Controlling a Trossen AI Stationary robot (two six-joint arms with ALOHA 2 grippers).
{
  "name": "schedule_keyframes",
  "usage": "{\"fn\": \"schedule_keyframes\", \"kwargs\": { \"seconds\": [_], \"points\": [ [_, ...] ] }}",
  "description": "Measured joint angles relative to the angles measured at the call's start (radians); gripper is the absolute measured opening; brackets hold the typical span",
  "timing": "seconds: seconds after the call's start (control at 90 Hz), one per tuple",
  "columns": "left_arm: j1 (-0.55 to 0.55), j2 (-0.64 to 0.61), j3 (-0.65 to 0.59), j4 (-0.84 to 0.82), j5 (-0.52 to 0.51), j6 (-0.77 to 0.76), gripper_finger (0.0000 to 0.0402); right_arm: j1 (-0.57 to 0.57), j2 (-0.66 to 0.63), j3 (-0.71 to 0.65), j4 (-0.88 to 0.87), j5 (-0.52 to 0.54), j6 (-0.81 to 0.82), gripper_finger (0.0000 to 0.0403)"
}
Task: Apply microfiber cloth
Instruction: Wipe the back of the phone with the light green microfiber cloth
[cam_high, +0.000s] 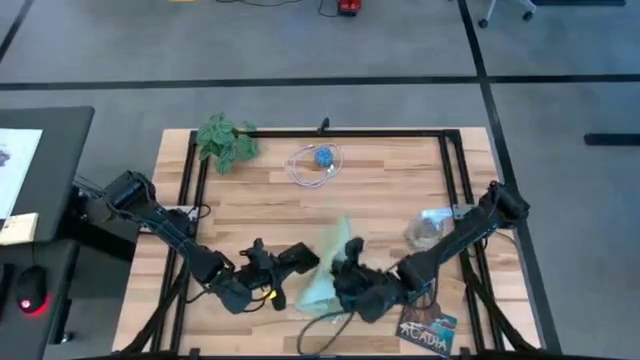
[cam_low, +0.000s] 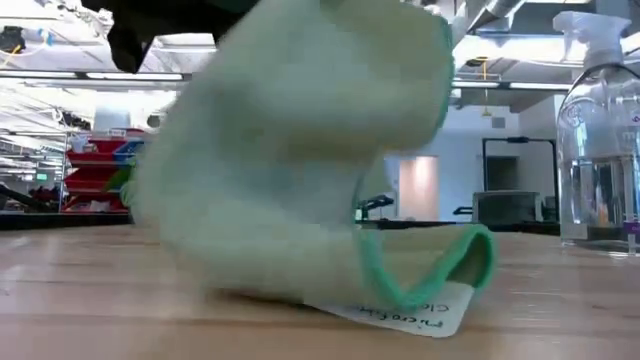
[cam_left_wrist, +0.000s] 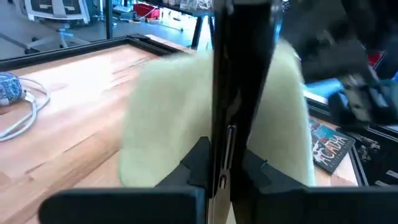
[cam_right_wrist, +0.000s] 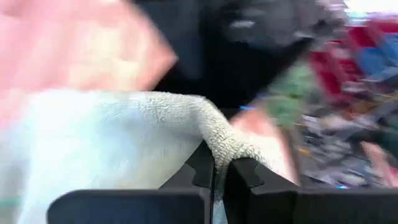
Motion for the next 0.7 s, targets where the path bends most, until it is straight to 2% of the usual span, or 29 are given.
{"fn": "schedule_keyframes", "kwargs": {
  "seconds": [0.067, 0.167, 0.289, 0.389, 0.489, 0.6, 0.7],
  "points": [
    [0.006, 0.0, 0.0, 0.0, -0.002, -0.001, 0.0011, 0.003, 0.0, 0.0, 0.053, 0.006, -0.027, 0.0],
    [0.007, 0.0, -0.001, 0.0, -0.003, 0.002, 0.0011, -0.01, 0.0, 0.0, 0.224, 0.008, -0.133, 0.0],
    [0.009, 0.001, -0.002, 0.0, 0.002, 0.002, 0.0011, -0.053, 0.0, 0.0, 0.413, -0.021, -0.271, 0.0],
    [0.011, 0.001, -0.002, 0.0, 0.002, 0.0, 0.0011, -0.095, 0.0, 0.0, 0.507, -0.024, -0.308, 0.0],
    [0.011, 0.001, -0.002, 0.001, 0.002, 0.0, 0.0011, -0.129, 0.0, 0.001, 0.508, -0.1, -0.307, 0.0],
    [0.011, 0.002, -0.002, 0.002, 0.006, 0.0, 0.0011, -0.142, 0.01, 0.001, 0.433, -0.271, -0.234, 0.0],
    [0.011, 0.002, -0.002, 0.003, 0.006, 0.0, 0.0011, -0.148, 0.04, 0.001, 0.414, -0.263, -0.23, 0.0]
  ]
}}
